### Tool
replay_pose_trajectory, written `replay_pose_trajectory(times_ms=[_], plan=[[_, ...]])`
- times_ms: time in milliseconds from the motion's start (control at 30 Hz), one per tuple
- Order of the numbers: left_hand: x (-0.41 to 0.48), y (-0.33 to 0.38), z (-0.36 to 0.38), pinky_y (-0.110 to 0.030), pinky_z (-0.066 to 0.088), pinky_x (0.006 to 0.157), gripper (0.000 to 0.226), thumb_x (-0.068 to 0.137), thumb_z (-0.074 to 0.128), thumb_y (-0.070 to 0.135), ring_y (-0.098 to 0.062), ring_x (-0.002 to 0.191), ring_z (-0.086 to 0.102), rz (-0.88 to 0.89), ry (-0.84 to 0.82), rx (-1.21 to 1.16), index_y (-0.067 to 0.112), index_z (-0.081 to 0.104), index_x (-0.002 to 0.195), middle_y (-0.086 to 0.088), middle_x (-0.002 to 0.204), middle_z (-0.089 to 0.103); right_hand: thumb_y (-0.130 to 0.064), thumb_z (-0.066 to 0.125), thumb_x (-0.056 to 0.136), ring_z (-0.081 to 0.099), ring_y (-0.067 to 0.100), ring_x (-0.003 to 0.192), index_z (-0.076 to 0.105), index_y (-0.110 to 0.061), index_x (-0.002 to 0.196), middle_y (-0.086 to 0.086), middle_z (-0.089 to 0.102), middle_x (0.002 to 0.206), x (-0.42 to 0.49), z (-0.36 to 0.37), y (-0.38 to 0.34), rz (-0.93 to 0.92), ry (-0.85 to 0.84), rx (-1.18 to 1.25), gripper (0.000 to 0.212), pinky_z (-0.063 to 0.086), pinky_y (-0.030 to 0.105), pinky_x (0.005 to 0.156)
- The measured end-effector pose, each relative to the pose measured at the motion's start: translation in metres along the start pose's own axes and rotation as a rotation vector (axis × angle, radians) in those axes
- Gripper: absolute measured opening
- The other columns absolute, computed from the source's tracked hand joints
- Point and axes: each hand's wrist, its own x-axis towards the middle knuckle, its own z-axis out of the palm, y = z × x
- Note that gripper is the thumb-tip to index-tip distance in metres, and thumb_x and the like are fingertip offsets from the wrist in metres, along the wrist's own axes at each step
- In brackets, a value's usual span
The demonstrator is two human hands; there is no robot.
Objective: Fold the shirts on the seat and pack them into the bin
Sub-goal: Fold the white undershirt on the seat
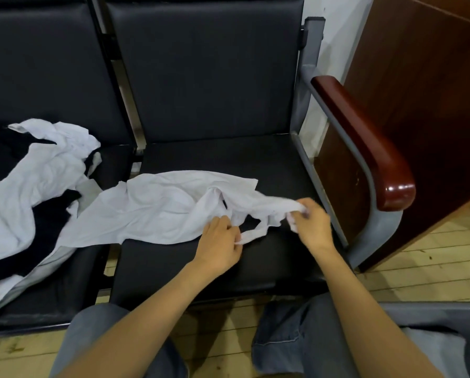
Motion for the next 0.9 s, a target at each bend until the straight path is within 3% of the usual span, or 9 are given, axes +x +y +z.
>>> replay_pose_trajectory(times_ms=[67,133,267,333,400,533,667,767,900], plan=[[-0.019,0.004,-0.014,-0.025,0.029,0.084,0.013,0.087,0.054,0.027,-0.018,0.096,0.046,0.157,-0.110,-0.003,0.017,0.061,0.091,0.003,0.093,0.053,-0.013,0.049,0.096,0.053,0.014,0.089,0.057,-0.014,0.105,0.000,0.057,0.098,-0.004,-0.011,-0.006,-0.003,0.158,0.228,0.012,0.037,0.025,0.076],[-0.038,0.009,-0.020,-0.026,0.032,0.080,0.017,0.088,0.054,0.032,-0.018,0.082,0.051,0.256,-0.238,0.032,0.017,0.057,0.081,0.005,0.078,0.055,-0.012,0.049,0.097,0.051,0.011,0.091,0.056,-0.014,0.108,-0.002,0.056,0.100,-0.009,-0.015,-0.011,-0.025,0.194,0.289,0.014,0.036,0.023,0.077],[-0.051,0.017,-0.027,-0.021,0.039,0.063,0.025,0.091,0.053,0.048,-0.003,0.064,0.049,0.124,-0.188,-0.245,0.024,0.059,0.094,0.014,0.068,0.054,-0.005,0.049,0.095,0.051,0.024,0.116,0.050,-0.010,0.126,0.009,0.055,0.122,-0.007,-0.006,-0.003,0.032,0.140,0.149,0.032,0.040,0.028,0.090],[-0.047,0.015,-0.027,-0.026,0.045,0.068,0.017,0.093,0.054,0.039,-0.004,0.072,0.052,0.002,-0.011,-0.378,0.024,0.060,0.099,0.014,0.080,0.056,0.001,0.051,0.090,0.039,0.028,0.129,0.043,-0.010,0.135,0.013,0.047,0.134,-0.005,-0.004,0.004,0.030,0.127,0.008,0.047,0.035,0.035,0.104],[-0.039,0.006,-0.024,-0.029,0.045,0.084,0.021,0.094,0.055,0.029,-0.012,0.099,0.054,-0.120,0.098,-0.392,0.022,0.059,0.114,0.006,0.108,0.057,0.002,0.054,0.087,0.030,0.026,0.133,0.042,-0.013,0.137,0.011,0.042,0.139,-0.006,-0.006,0.006,-0.050,0.107,-0.036,0.054,0.029,0.037,0.109],[-0.029,-0.020,-0.021,-0.034,0.023,0.109,0.054,0.094,0.053,0.028,-0.025,0.134,0.025,-0.277,0.044,-0.074,0.017,0.034,0.142,-0.007,0.146,0.028,-0.017,0.062,0.089,0.041,0.014,0.123,0.057,-0.020,0.124,0.001,0.051,0.130,-0.017,-0.002,0.002,-0.317,-0.188,-0.032,0.035,0.035,0.030,0.105],[-0.029,-0.057,-0.020,-0.039,0.022,0.111,0.056,0.098,0.043,0.033,-0.027,0.137,0.025,-0.372,-0.074,0.044,0.019,0.022,0.148,-0.007,0.152,0.024,-0.045,0.072,0.078,0.040,0.009,0.121,0.063,-0.027,0.112,-0.009,0.053,0.123,-0.026,0.014,0.002,-0.586,-0.463,-0.318,0.039,0.029,0.029,0.106],[-0.033,-0.082,-0.021,-0.039,0.022,0.112,0.049,0.100,0.036,0.037,-0.022,0.137,0.029,-0.390,-0.165,0.034,0.023,0.030,0.146,0.001,0.153,0.027,-0.037,0.071,0.081,0.036,0.009,0.124,0.067,-0.026,0.105,-0.011,0.050,0.127,-0.024,0.012,0.001,-0.556,-0.589,-0.448,0.026,0.024,0.028,0.104],[-0.035,-0.099,-0.021,-0.040,0.017,0.116,0.050,0.102,0.029,0.038,-0.019,0.145,0.014,-0.421,-0.206,0.010,0.025,0.022,0.150,0.002,0.158,0.014,-0.031,0.070,0.082,0.051,0.008,0.103,0.074,-0.017,0.081,-0.006,0.065,0.105,-0.026,0.000,0.005,-0.545,-0.718,-0.383,0.015,0.040,0.025,0.093]])
